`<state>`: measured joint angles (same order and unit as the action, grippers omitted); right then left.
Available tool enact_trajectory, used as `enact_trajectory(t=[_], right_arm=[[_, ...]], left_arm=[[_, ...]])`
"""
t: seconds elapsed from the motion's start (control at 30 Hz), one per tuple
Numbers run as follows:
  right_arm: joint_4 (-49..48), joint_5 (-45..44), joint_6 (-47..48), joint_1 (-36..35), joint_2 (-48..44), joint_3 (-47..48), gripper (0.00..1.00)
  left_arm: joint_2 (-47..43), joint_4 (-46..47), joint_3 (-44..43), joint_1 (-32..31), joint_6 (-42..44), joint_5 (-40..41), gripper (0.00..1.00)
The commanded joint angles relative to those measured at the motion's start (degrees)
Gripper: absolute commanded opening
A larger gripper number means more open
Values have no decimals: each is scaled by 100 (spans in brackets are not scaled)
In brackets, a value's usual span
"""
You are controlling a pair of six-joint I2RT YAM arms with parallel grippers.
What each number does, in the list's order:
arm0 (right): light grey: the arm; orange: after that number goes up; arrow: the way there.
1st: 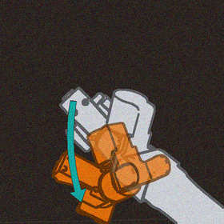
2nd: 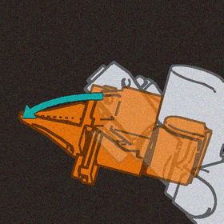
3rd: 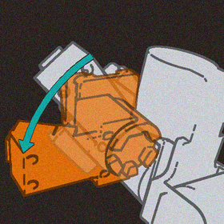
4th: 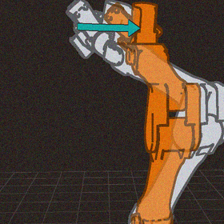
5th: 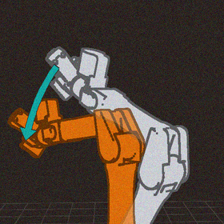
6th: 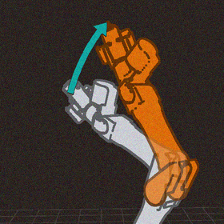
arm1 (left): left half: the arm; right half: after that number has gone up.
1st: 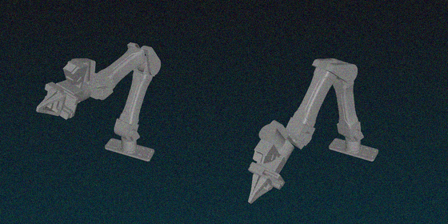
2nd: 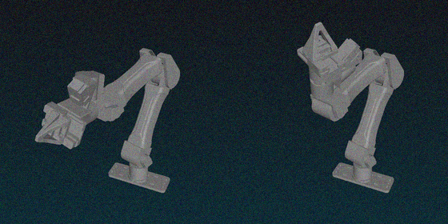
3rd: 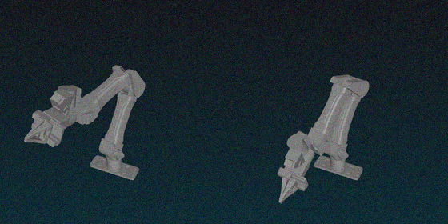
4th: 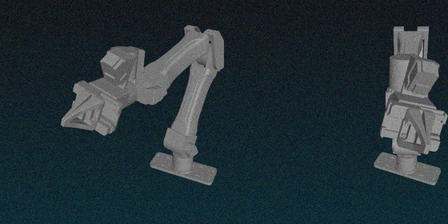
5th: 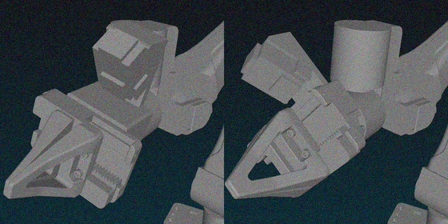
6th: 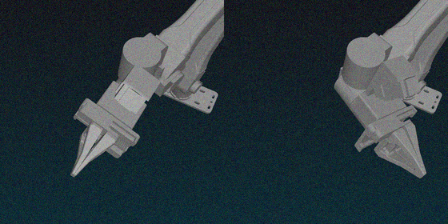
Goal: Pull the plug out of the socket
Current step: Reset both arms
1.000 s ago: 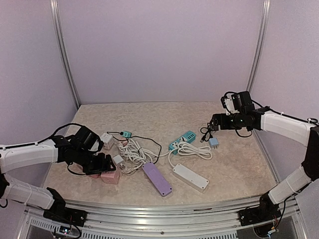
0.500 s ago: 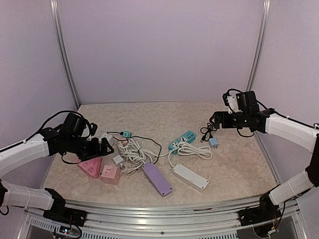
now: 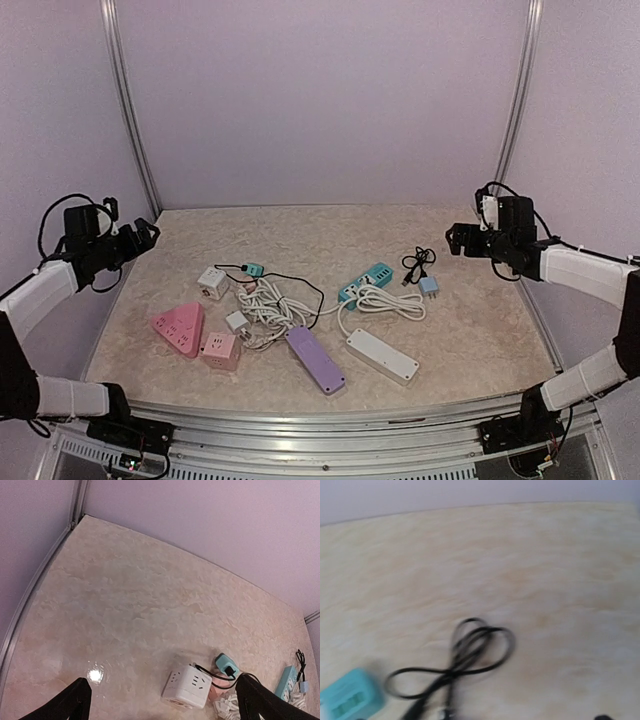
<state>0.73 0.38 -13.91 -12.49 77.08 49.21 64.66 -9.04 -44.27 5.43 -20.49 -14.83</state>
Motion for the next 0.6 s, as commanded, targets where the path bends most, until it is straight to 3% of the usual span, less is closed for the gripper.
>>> enact_trajectory(t=[0.0, 0.1, 0.3, 0.43, 0.57], right_arm=[[-1220, -102, 186, 397, -388, -606, 98], [-2070, -191, 296, 628, -606, -1138, 98], [-3825, -350, 724, 883, -863, -2166, 98], [-4994, -456, 1010, 915, -901, -2882, 99], [-5548, -595, 1159, 924, -744, -3281, 100]], left_arm=[[-129, 1356, 523, 1048, 124, -345, 99], [-437, 2267, 1132, 1347, 260, -35, 99], [-703, 4014, 2120, 1162, 1150, 542, 99], [-691, 4453, 2463, 706, 1838, 1283, 99], [-521, 4863, 2746, 429, 1868, 1764, 99]])
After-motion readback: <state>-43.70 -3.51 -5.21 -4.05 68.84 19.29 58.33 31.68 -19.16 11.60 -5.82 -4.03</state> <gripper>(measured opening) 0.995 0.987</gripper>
